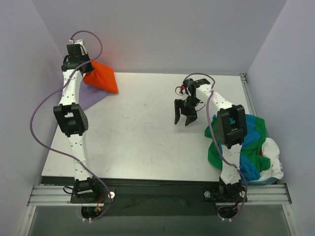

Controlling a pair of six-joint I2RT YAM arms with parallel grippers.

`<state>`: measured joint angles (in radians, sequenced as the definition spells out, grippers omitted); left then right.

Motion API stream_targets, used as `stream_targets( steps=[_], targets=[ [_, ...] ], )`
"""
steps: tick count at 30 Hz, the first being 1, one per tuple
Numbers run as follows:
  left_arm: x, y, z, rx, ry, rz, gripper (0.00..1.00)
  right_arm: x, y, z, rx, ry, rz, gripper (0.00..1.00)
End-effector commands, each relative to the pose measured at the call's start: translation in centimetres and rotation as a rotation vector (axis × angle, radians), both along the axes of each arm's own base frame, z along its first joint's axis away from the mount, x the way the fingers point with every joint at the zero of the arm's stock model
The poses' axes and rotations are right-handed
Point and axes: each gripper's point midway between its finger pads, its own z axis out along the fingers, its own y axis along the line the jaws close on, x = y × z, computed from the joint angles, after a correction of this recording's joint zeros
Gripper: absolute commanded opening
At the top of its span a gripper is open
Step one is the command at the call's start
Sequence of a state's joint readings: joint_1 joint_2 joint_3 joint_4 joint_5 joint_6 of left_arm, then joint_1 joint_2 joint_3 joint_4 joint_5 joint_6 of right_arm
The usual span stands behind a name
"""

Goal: Fold and stack the t-shirts
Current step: Put the neatly folded tshirt into the corner of the board with the left arm

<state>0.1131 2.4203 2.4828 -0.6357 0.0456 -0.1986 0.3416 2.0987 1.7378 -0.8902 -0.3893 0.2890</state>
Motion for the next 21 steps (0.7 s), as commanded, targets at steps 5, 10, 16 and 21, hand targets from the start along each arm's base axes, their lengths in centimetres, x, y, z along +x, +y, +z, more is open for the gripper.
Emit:
stream_targets(
  steps=[5,10,16,21],
  targets=[
    [0.2,1.7,8.6,-0.016,-0.216,0.019,0.0,-0.6,-0.2,0.7,-0.016,0.027,0.004,0.57],
    [-0.4,3.2,9.1,-0.021,-0.225,0.039,0.0,-0.6,-0.1,0.7,-0.014,0.031,0.001,0.57],
    [-0.9,4.6,9.5,-0.035,-0.234,0.055,0.0,-0.6,0.2,0.8,-0.005,0.034,0.0,0.57],
    [-1.6,5.6,9.2,-0.029,-0.222,0.07,0.0,-0.7,0.2,0.7,-0.004,0.037,0.002,0.57]
  ],
)
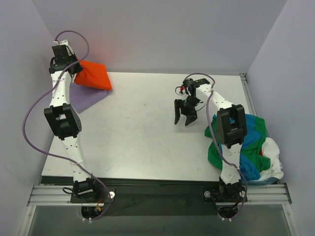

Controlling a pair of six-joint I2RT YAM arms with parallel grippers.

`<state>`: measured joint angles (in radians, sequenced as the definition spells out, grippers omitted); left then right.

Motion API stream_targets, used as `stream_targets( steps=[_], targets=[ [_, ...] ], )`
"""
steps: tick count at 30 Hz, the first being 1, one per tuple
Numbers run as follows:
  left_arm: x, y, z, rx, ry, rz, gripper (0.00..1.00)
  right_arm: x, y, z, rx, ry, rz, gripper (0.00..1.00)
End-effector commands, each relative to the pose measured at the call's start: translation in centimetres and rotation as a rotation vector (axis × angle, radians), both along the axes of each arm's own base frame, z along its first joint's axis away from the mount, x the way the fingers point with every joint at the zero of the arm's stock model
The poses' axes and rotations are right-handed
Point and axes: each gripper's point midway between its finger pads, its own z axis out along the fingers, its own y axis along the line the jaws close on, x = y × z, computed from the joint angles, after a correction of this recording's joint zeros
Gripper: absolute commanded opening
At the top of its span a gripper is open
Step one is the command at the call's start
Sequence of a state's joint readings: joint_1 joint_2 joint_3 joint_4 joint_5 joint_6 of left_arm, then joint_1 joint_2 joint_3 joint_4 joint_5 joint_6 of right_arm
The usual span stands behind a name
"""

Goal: Fold and stack the t-shirts
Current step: Put the neatly folded tshirt into the corner of the board with the left arm

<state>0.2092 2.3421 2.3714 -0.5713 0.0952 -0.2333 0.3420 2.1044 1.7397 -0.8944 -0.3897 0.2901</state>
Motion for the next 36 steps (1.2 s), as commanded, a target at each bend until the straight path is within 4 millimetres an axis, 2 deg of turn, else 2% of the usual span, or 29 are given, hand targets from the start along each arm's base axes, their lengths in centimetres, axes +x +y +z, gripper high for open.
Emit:
stream_targets(
  steps=[1,5,6,8,10,12,13,23,31,32,33,36],
  targets=[
    [-0.2,0.6,7.5,0.028,-0.178,0.003,0.0,-0.7,0.3,0.8,-0.001,0.03,0.003,0.57],
    [-0.7,1.1,5.8,0.029,-0.134,0.015,0.0,-0.8,0.3,0.8,0.001,0.033,0.007,0.57],
    [-1.1,1.4,4.6,0.028,-0.106,0.024,0.0,-0.8,0.4,0.8,0.002,0.031,0.009,0.57],
    [-1.6,1.8,3.6,0.031,-0.08,0.043,0.0,-0.7,0.3,0.8,0.002,0.031,0.007,0.57],
    [-2.4,2.2,0.9,0.026,-0.023,0.064,0.0,-0.8,0.4,0.8,0.001,0.032,0.012,0.57],
    [-2.9,2.9,0.4,0.039,-0.014,0.092,0.0,-0.9,0.3,0.8,0.001,0.031,0.013,0.57],
    [-3.4,3.2,-0.9,0.037,0.014,0.104,0.0,-0.8,0.3,0.9,0.002,0.03,0.012,0.57],
    [-6.1,6.5,-4.6,0.053,0.143,0.252,0.0,-1.1,0.4,0.8,0.006,0.037,0.018,0.57],
    [-8.6,7.8,-6.9,0.017,0.26,0.344,0.01,-1.2,0.3,1.0,0.007,0.028,0.022,0.57],
    [-8.9,8.1,-7.2,0.016,0.276,0.356,0.09,-1.2,0.3,1.0,0.005,0.025,0.024,0.57],
    [-9.2,8.2,-7.3,0.011,0.283,0.37,0.3,-1.1,0.2,1.0,0.002,0.022,0.025,0.58],
    [-10.4,8.4,-7.1,0.02,0.304,0.393,0.5,-0.8,-0.1,1.5,-0.014,-0.01,0.027,0.6]
  ],
)
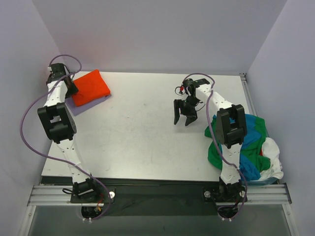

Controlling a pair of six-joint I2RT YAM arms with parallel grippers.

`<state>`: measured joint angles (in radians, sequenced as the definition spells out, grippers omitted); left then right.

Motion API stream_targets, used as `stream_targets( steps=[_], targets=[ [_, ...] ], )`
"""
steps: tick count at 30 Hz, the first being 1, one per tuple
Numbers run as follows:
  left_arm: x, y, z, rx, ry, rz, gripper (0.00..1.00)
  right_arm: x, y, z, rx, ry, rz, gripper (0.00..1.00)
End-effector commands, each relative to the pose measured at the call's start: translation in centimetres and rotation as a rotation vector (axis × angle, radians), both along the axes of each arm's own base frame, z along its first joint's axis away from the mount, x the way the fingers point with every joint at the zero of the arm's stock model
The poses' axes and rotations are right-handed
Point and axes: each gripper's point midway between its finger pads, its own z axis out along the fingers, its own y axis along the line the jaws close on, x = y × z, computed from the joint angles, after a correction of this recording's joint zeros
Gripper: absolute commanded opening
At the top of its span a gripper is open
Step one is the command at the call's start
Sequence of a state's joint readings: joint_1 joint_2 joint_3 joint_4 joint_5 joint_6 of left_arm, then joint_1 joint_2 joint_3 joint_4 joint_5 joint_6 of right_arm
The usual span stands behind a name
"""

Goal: Fold and stack the t-shirts
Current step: Put the neatly folded tshirt into the corner of the board with the left arm

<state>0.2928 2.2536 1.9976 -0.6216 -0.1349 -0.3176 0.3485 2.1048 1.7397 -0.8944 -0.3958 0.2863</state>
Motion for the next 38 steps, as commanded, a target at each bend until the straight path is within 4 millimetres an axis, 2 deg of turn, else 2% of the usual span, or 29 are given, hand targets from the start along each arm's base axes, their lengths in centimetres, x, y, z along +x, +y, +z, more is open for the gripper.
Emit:
stream_targets(
  steps=[1,3,4,5,6,7,8,10,12,13,14,15,16,17,18,19,20,21,22,23,24,25,26,32,38],
  targets=[
    [-1.6,1.5,4.3,0.042,-0.038,0.078,0.59,-0.4,-0.7,2.0,-0.032,-0.037,0.015,0.61],
    [-2.4,1.5,6.1,0.052,-0.066,0.101,0.73,0.0,-1.0,2.5,-0.044,-0.068,0.017,0.61],
    [-3.0,1.1,5.9,0.053,-0.051,0.105,0.83,0.3,-1.3,3.1,-0.047,-0.092,0.01,0.62],
    [-3.5,0.7,7.7,0.06,-0.08,0.109,0.87,0.5,-1.4,3.4,-0.05,-0.11,0.011,0.62],
    [-3.8,0.3,8.2,0.06,-0.09,0.108,0.9,0.8,-1.7,3.7,-0.061,-0.135,0.005,0.63],
    [-4.5,-0.2,7.9,0.06,-0.077,0.108,0.93,0.9,-1.9,4.3,-0.061,-0.161,0.001,0.63],
    [-5.0,-1.4,9.6,0.07,-0.107,0.104,0.93,1.2,-2.1,4.6,-0.063,-0.186,-0.003,0.63],
    [-5.8,-3.1,10.3,0.068,-0.115,0.093,0.96,1.2,-2.6,5.2,-0.075,-0.226,-0.014,0.64],
    [-7.1,-6.5,10.5,0.064,-0.11,0.044,0.97,1.6,-2.9,5.6,-0.08,-0.272,-0.031,0.64],
    [-7.8,-7.7,11.5,0.074,-0.125,0.028,0.97,1.2,-3.2,5.8,-0.078,-0.282,-0.041,0.64],
    [-8.8,-9.1,10.3,0.074,-0.09,0.005,0.97,1.6,-3.2,6.0,-0.073,-0.309,-0.05,0.64],
    [-9.0,-12.3,10.3,0.069,-0.09,-0.054,0.97,1.6,-3.6,6.0,-0.074,-0.316,-0.064,0.64],
    [-9.6,-13.2,10.0,0.069,-0.083,-0.069,0.97,1.6,-3.8,6.5,-0.07,-0.336,-0.08,0.64],
    [-10.2,-15.7,10.7,0.068,-0.101,-0.115,0.97,1.3,-4.1,5.8,-0.076,-0.332,-0.09,0.64],
    [-11.1,-18.3,9.4,0.06,-0.077,-0.165,0.97,1.4,-4.5,5.7,-0.081,-0.338,-0.101,0.64],
    [-11.5,-19.7,9.4,0.059,-0.082,-0.189,0.97,1.4,-4.9,6.1,-0.084,-0.354,-0.117,0.64],
    [-12.0,-20.8,9.7,0.045,-0.096,-0.208,0.97,1.1,-5.2,5.5,-0.09,-0.349,-0.128,0.64],
    [-12.6,-21.9,8.9,0.031,-0.081,-0.229,0.97,1.1,-5.6,5.5,-0.095,-0.357,-0.141,0.64],
    [-13.1,-24.0,8.8,0.024,-0.082,-0.273,0.98,1.1,-6.2,5.7,-0.099,-0.372,-0.161,0.64],
    [-13.3,-24.9,8.8,0.013,-0.082,-0.293,0.97,1.3,-6.4,5.9,-0.101,-0.395,-0.18,0.64],
    [-13.5,-25.9,8.7,0.009,-0.082,-0.319,0.97,0.8,-7.1,5.2,-0.117,-0.386,-0.195,0.64],
    [-13.8,-27.3,8.7,0.012,-0.083,-0.356,0.97,0.8,-7.8,5.7,-0.123,-0.407,-0.217,0.64],
    [-14.0,-27.7,8.6,0.026,-0.079,-0.369,0.97,0.9,-8.4,5.7,-0.139,-0.425,-0.239,0.64],
    [-14.1,-29.8,8.8,0.052,-0.076,-0.426,0.97,-0.9,-12.1,4.8,-0.188,-0.417,-0.346,0.64],
    [-13.7,-30.3,9.6,0.045,-0.104,-0.433,0.97,-2.3,-14.9,5.4,-0.207,-0.438,-0.429,0.64]
  ],
)
